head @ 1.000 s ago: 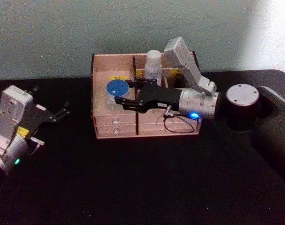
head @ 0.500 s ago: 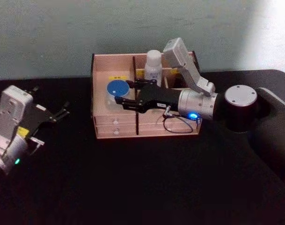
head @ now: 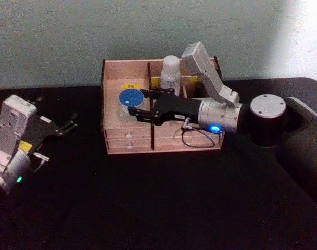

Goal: Pick up the facial cleanser and watermelon frost from the table and place them into the tiered storage box.

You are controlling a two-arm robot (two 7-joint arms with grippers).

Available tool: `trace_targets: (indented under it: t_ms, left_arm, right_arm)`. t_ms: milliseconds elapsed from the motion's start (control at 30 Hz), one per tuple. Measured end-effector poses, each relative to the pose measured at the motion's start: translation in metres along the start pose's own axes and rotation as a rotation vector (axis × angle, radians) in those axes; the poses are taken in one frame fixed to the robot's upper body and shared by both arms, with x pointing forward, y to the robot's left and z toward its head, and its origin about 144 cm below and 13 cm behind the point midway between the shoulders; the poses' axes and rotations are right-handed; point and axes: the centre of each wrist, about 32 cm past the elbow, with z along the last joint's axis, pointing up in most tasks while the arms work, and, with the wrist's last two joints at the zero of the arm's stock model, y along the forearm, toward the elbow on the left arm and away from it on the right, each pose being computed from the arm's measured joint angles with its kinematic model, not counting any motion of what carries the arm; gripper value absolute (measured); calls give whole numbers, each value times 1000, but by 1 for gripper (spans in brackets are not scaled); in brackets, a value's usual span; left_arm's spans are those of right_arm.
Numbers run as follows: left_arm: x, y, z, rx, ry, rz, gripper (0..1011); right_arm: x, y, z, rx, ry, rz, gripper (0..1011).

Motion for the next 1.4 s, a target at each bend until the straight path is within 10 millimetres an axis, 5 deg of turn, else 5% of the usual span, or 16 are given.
trace_targets:
  t_ms: [167, 600, 1400]
  left_arm:
    - [0, 0, 0, 0, 0, 0, 1001]
    - [0, 0, 0, 0, 0, 0, 1001]
    - [0, 0, 0, 0, 0, 0, 1001]
  right_arm:
    - [0, 0, 0, 0, 0, 1, 681]
    - [0, 0, 0, 1, 0, 2, 997]
    - [-5, -7, 7, 37, -24, -28, 1002]
